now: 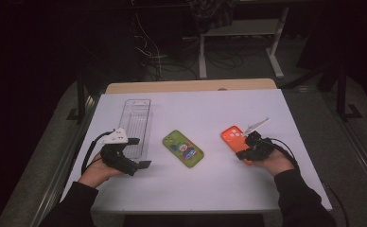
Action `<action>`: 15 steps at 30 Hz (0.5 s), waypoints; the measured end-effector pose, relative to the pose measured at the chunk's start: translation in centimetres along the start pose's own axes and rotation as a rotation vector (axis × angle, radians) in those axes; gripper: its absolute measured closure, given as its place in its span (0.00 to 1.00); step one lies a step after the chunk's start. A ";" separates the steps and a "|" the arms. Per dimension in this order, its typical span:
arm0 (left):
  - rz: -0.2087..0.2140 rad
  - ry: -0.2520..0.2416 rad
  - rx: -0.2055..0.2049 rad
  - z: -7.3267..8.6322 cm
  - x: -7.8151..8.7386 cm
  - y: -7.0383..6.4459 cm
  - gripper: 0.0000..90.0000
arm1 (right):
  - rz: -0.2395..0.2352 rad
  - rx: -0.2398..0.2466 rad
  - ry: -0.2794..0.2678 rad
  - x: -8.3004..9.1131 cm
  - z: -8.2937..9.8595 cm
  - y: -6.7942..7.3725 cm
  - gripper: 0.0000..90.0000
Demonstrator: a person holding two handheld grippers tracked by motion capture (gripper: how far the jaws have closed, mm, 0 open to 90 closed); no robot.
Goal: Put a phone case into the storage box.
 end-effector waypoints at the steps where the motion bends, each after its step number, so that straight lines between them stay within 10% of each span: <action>1: 0.002 0.000 -0.004 0.0 0.0 0.0 0.00 | -0.015 0.008 -0.039 0.4 -0.3 0.1 0.88; 4: 0.005 0.004 -0.014 0.0 0.0 0.0 0.00 | -0.008 -0.020 -0.130 1.4 -0.9 1.1 0.54; 15: 0.009 -0.001 -0.013 0.0 -0.1 -0.2 0.00 | 0.006 0.015 -0.250 1.3 0.4 3.1 0.04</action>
Point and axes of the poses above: each handheld gripper's, and its own axes: x roughly backward along the jaws, z roughly out of its underside, y roughly to its left, the point moved 7 cm from there along -x, roughly forward along the jaws, and after that the axes turned 1 degree about -x, right-handed, at the moved point
